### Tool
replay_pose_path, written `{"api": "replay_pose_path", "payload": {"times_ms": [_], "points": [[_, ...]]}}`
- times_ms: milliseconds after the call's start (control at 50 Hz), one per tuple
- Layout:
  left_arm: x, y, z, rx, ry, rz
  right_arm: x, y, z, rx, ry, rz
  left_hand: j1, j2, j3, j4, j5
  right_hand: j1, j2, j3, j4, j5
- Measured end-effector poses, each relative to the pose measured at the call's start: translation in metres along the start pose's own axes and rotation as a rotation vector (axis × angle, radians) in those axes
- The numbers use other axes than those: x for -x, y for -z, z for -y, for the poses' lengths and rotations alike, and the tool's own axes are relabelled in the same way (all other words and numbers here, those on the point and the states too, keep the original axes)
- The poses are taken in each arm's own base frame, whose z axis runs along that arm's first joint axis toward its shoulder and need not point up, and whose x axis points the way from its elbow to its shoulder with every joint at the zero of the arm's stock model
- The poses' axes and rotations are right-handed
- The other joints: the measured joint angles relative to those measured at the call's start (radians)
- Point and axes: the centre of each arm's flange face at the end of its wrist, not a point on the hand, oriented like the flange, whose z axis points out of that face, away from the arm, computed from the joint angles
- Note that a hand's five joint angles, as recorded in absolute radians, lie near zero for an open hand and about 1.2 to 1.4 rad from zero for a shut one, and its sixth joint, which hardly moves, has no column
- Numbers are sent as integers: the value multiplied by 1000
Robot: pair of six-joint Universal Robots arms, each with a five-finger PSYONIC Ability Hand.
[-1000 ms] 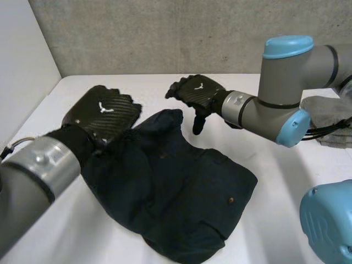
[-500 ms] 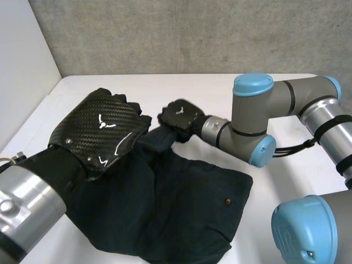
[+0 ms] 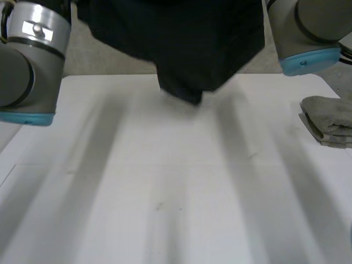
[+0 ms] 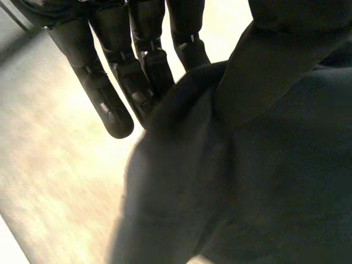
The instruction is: Fold the laundry.
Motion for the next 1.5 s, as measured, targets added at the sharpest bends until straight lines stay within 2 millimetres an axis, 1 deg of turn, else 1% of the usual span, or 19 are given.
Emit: {"api": "replay_pose_path", "payload": {"times_ms": [40, 120, 140, 200, 260, 300, 420, 500, 620, 660, 740, 780, 940, 1280, 1360, 1420, 1460, 1480, 1500], "points": [[-2, -3, 8, -68, 19, 30, -1, 2, 1, 14, 0, 7, 0, 0, 0, 0, 0, 0, 0, 0, 0, 4], [-12, 8, 4, -55, 45, 12, 5, 12, -11, 76, -1, 42, 0, 0, 0, 0, 3, 0, 0, 0, 0, 6], [-25, 25, -6, 4, 67, -30, 14, 26, -28, 159, 0, 87, 0, 1, 3, 0, 15, 0, 0, 0, 0, 6], [-42, 51, -23, 108, 90, -97, 22, 46, -49, 259, 5, 138, 0, 1, 3, 0, 15, 0, 0, 0, 0, 7], [-58, 82, -40, 228, 109, -171, 33, 79, -75, 402, 24, 214, 0, 3, 4, 0, 15, 0, 0, 0, 0, 7], [-75, 120, -60, 373, 127, -257, 46, 123, -101, 563, 53, 314, 0, 4, 5, 0, 14, 0, 0, 0, 0, 7], [-101, 177, -83, 617, 152, -411, 66, 187, -129, 758, 98, 477, 0, 4, 5, 0, 15, 0, 0, 0, 0, 7], [-105, 203, -82, 775, 169, -509, 73, 215, -137, 834, 106, 546, 0, 4, 5, 0, 15, 0, 0, 0, 0, 7], [-96, 223, -64, 955, 192, -614, 75, 246, -139, 950, 86, 624, -8, -23, -15, -22, 8, 0, 0, 0, 0, 7], [-92, 227, -58, 987, 197, -630, 75, 256, -137, 989, 74, 646, -174, -221, -202, -211, -143, 0, 0, 0, 0, 7], [-86, 229, -55, 1010, 199, -628, 72, 269, -129, 1035, 56, 668, -657, -670, -660, -677, -612, 0, 0, 0, 0, 7], [-84, 229, -57, 1012, 198, -617, 72, 272, -127, 1040, 51, 668, -692, -734, -726, -743, -678, 0, 0, 0, 0, 7], [-73, 231, -73, 1052, 219, -542, 65, 279, -131, 1041, 0, 587, -739, -816, -810, -826, -765, 0, 0, 0, 0, 7], [-58, 246, -82, 1171, 326, -402, 57, 292, -145, 1083, -89, 489, -735, -808, -803, -818, -750, 0, 0, 0, 0, 7], [-56, 247, -84, 1180, 320, -389, 57, 294, -145, 1078, -89, 488, -572, -647, -642, -649, -584, 0, 0, 0, 0, 7], [-56, 248, -85, 1183, 317, -389, 57, 294, -143, 1070, -89, 485, -263, -347, -355, -363, -306, 0, 0, 0, 0, 7], [-57, 249, -85, 1185, 317, -392, 56, 293, -141, 1065, -88, 483, -234, -316, -315, -333, -276, 0, 0, 0, 0, 7], [-57, 249, -85, 1187, 318, -395, 56, 292, -140, 1062, -87, 481, -40, -112, -112, -125, -72, 0, 0, 0, 0, 7], [-58, 250, -84, 1190, 317, -401, 55, 291, -139, 1059, -85, 481, -10, -39, -43, -44, 3, 0, 0, 0, 0, 7]]}}
